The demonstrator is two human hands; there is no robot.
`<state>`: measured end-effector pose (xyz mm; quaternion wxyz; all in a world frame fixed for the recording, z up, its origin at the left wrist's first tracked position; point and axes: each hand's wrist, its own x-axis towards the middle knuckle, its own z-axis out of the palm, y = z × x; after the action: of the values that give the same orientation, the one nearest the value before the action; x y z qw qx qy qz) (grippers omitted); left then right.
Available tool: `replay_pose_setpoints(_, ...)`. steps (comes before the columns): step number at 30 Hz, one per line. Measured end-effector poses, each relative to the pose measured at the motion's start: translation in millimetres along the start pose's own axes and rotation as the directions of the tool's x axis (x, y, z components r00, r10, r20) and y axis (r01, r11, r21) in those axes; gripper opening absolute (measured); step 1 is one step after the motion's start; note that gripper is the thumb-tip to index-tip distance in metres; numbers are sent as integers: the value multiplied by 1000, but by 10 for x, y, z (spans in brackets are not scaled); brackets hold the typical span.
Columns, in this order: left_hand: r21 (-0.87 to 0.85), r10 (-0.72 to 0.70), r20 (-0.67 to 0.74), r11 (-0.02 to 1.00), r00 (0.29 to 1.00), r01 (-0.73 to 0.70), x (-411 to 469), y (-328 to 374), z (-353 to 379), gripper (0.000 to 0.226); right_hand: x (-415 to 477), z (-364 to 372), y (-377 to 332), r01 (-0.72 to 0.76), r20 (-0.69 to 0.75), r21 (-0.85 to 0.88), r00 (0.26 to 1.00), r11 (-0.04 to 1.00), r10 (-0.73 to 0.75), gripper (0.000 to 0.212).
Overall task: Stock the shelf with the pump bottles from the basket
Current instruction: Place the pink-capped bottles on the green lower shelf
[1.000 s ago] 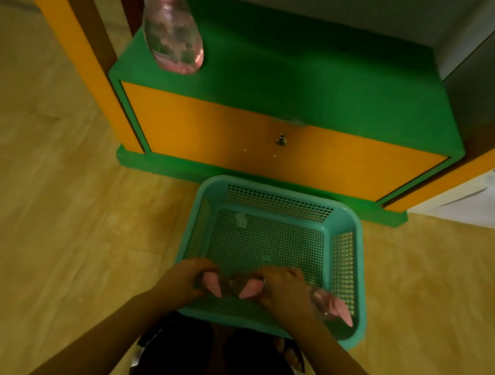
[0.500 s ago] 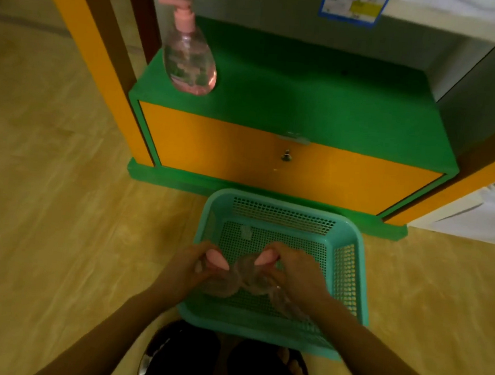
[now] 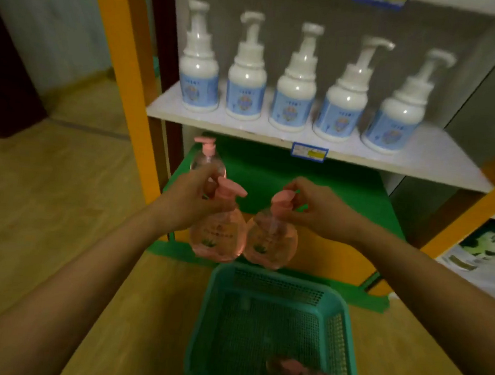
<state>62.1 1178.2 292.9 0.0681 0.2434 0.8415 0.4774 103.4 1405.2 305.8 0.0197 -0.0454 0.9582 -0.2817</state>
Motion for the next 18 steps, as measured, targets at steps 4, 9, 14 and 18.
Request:
replay_pose_setpoints(4,11,19,-73,1000,997,-18,123,284,-266,26,156,-272,-195,35,-31,-28,999,999,-36,39)
replay_pose_setpoints(9,56,17,-222,998,975,-5,213,352,-402,21,399,-202,-300,50,-62,-93,997,994,-55,35)
replay_pose_setpoints(14,8,-17,-342,1000,940,21,359,196,-483,21,718,75,-208,14,-95,-167,995,986,-30,32)
replay_pose_setpoints(18,-7,-38,-378,999,925,38,469,-21,-471,19,996,286,-57,-46,-129,-198,991,979,20,33)
